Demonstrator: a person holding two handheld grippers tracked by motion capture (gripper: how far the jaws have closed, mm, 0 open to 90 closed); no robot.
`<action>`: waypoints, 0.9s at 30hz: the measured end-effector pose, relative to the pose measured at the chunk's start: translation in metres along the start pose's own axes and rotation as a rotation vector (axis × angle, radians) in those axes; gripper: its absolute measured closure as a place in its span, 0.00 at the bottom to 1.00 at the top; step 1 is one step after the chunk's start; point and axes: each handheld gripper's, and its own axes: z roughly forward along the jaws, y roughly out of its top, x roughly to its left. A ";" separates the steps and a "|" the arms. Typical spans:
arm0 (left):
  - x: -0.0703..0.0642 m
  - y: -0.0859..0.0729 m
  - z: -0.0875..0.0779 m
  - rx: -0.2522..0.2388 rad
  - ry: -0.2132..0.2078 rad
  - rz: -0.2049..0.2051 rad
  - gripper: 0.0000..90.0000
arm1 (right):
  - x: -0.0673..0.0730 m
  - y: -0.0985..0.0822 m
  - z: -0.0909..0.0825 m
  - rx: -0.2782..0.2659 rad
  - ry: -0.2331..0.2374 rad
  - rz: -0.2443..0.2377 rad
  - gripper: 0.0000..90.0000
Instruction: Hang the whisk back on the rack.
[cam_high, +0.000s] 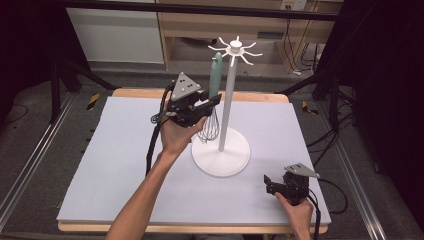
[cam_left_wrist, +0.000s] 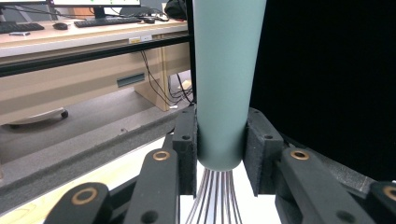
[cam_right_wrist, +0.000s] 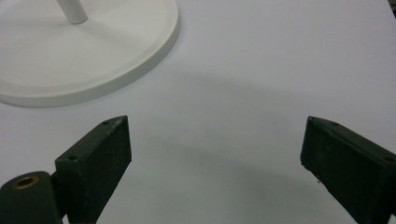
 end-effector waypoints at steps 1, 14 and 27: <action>0.000 0.000 0.000 -0.001 -0.002 -0.001 0.76 | 0.000 0.000 0.000 0.001 -0.001 -0.001 0.10; 0.004 -0.005 -0.005 0.016 0.000 -0.011 0.66 | 0.000 0.000 0.000 0.002 0.001 0.002 0.10; 0.010 -0.027 -0.028 0.029 0.011 -0.012 0.53 | -0.002 -0.001 0.000 0.000 -0.006 0.006 0.10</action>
